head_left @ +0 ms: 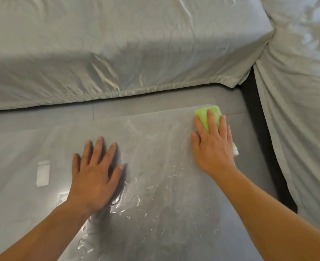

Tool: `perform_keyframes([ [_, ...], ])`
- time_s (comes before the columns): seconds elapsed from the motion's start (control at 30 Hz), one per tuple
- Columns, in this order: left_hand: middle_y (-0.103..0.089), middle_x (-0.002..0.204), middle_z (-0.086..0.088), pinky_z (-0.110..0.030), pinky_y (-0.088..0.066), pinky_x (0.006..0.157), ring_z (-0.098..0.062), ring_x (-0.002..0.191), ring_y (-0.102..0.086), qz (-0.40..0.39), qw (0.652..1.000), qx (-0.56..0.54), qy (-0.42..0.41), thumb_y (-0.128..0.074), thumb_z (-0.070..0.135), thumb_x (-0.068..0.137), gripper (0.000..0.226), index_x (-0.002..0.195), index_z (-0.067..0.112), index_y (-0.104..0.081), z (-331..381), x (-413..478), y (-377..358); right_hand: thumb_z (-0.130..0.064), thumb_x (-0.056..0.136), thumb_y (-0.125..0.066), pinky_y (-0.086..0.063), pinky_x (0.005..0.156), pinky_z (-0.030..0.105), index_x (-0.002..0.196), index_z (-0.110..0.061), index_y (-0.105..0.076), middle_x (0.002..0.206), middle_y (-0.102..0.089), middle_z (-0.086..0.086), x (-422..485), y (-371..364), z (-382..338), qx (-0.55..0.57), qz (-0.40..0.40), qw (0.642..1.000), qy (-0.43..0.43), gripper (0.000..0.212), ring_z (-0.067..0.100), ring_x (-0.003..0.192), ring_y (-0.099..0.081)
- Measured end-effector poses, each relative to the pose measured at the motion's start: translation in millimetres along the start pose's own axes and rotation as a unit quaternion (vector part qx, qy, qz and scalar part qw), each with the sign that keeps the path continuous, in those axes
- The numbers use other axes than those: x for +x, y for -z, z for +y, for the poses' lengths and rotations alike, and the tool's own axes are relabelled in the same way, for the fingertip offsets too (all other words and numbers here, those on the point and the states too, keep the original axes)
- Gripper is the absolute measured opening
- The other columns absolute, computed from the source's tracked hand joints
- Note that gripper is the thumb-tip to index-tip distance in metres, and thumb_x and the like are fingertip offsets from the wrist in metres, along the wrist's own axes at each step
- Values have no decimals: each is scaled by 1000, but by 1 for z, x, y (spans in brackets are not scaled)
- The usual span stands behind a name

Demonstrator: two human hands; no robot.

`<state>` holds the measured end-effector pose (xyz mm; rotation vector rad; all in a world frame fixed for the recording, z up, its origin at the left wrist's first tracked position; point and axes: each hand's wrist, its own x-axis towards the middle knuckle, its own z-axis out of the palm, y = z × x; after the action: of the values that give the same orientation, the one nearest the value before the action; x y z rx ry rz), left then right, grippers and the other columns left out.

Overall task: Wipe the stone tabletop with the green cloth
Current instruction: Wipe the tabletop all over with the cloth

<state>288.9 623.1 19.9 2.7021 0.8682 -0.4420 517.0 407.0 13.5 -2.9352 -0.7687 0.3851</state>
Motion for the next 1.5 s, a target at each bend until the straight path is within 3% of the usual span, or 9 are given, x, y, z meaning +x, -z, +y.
perform_keyframes([
  [0.07,16,165,3,-51,9,121,-24,151,22,-8,1000,-5,-2,2,71,86,79,157,38,-2,0,1,1,-46,102,-22,-2,123,50,158,-31,-14,167,-2,3,0,-8,-31,12,26,1000,-10,58,37,151,5],
  [0.2,24,163,4,-51,12,121,-23,148,28,-20,1000,-13,-5,-3,75,84,81,156,41,2,0,1,4,-35,101,-30,-15,122,48,158,-22,-13,166,-12,2,-34,-19,-51,-38,3,980,196,61,35,152,-8],
  [0.43,30,161,3,-52,18,118,-24,145,35,-24,1000,-7,-9,-12,78,84,84,155,40,10,-2,2,-1,-17,99,-40,-9,123,46,158,-18,-12,166,-4,10,17,-8,-48,-13,43,997,67,65,37,152,-6],
  [0.6,41,155,7,-50,25,114,-19,139,44,-26,999,-20,-12,-15,79,84,85,152,43,20,-6,2,-8,-13,87,-39,-10,122,43,156,-30,-20,166,-10,4,-19,-22,-57,-64,2,957,282,73,35,151,-13],
  [0.8,44,153,8,-48,29,112,-17,136,48,-33,999,-35,-19,-13,81,86,83,151,44,23,-7,2,-5,-14,99,-41,-11,123,46,157,-32,-16,167,-2,4,27,-2,-47,10,35,999,13,65,34,152,-7],
  [1.03,41,156,8,-49,27,113,-17,138,46,-32,998,-47,-8,-19,75,91,79,153,42,17,-3,2,-3,-8,88,-40,-12,123,44,155,-33,-22,166,-14,0,-22,-28,-63,-59,-2,938,343,73,32,151,-15],
  [1.2,42,155,8,-46,32,110,-15,136,48,-33,998,-53,-17,-12,80,88,81,153,42,19,-5,1,-4,-5,94,-42,-6,123,43,155,-32,-22,167,-7,-1,32,-12,-78,-1,32,995,97,70,30,152,-7],
  [1.4,40,156,7,-50,28,113,-18,139,45,-22,998,-54,-17,-21,79,89,84,154,41,17,-5,1,-6,-7,87,-39,-11,123,46,156,-32,-17,167,-8,-1,-29,-31,-88,-43,-9,948,316,76,30,152,-9],
  [1.5,43,155,5,-52,26,114,-19,139,45,-26,999,-39,-18,-19,84,84,89,152,41,22,-5,1,-5,-6,90,-37,-10,121,46,155,-34,-21,166,-13,-1,-7,-19,-41,-57,8,968,245,73,31,151,-16],
])
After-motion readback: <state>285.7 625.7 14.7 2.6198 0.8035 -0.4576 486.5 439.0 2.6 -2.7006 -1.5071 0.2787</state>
